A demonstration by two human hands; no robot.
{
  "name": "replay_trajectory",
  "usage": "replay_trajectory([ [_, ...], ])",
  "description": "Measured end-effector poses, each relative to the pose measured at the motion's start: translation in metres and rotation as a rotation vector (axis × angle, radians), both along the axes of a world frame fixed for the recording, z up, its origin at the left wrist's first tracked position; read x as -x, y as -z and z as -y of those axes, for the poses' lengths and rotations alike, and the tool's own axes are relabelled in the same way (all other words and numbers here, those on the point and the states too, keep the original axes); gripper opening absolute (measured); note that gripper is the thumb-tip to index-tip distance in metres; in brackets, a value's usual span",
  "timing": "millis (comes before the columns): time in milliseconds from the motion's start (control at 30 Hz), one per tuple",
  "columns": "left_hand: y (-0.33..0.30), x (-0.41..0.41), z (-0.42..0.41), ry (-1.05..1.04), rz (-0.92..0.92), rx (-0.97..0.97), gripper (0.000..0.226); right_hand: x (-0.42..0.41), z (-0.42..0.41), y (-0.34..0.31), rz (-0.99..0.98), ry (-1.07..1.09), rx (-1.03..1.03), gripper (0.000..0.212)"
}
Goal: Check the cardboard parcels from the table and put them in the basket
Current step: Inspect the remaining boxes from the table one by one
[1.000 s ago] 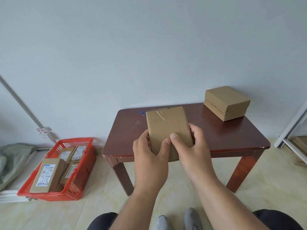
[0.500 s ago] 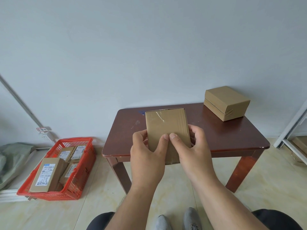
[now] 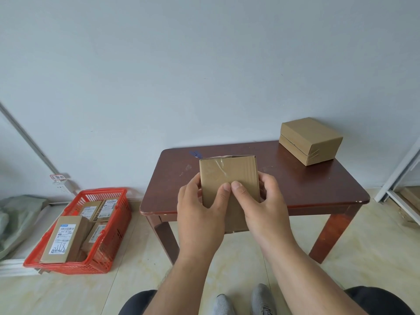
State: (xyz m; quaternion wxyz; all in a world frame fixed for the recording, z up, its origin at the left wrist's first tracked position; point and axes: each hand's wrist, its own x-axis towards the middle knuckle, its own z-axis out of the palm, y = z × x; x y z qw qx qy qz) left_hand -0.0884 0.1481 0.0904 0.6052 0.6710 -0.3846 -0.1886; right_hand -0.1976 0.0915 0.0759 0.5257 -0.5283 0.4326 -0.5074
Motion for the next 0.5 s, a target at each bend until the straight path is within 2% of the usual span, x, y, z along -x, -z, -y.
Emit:
replay_trajectory([
  [100,0.003,0.002,-0.001,0.004,-0.030,-0.001,0.044,0.000,0.001,-0.001,-0.005,0.018,0.009,0.031],
  [333,-0.005,-0.007,0.003,-0.015,-0.070,0.006,0.038,-0.002,-0.005,0.004,0.005,-0.023,-0.023,0.031],
  [500,-0.005,-0.001,0.000,0.011,-0.073,0.009,0.038,-0.001,0.000,-0.008,-0.040,0.040,-0.010,0.030],
])
